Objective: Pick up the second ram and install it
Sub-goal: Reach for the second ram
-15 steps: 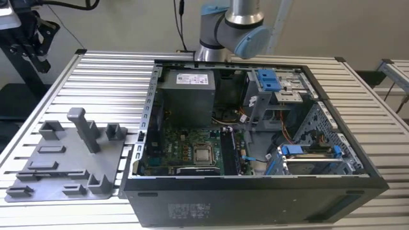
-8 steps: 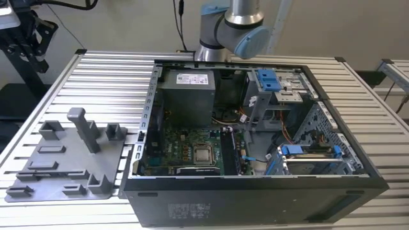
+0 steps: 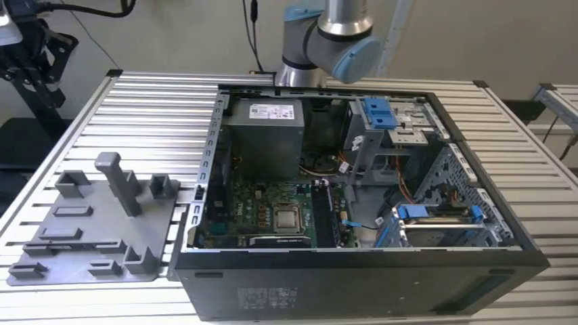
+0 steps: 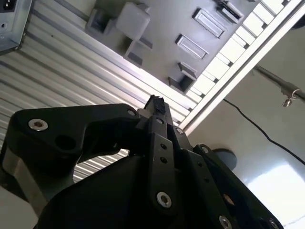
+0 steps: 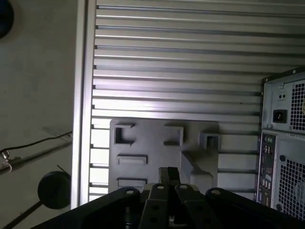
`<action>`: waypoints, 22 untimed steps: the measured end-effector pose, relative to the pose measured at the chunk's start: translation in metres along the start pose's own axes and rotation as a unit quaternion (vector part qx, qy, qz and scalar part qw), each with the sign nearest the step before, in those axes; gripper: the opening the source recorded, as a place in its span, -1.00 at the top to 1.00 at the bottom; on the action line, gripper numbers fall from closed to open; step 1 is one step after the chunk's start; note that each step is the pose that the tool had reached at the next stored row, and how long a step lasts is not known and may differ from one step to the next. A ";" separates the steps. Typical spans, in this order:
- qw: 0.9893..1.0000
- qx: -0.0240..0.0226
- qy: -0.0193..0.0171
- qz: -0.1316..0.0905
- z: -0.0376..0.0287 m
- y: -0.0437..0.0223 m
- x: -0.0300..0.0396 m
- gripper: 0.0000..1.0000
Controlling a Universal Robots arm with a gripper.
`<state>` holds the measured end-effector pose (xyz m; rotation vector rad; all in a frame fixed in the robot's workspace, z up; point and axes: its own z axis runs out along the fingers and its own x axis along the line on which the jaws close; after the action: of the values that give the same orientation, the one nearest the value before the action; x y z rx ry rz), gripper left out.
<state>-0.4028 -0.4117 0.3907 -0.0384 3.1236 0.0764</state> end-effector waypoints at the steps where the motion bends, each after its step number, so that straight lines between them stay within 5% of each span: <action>1: 1.000 0.000 0.000 0.000 0.0000 -0.0034 0.0001 0.79; 22: 1.000 0.000 0.000 0.000 0.0007 -0.0549 0.0085 0.79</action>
<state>-0.4099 -0.4667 0.3872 -0.0385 3.1237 0.0764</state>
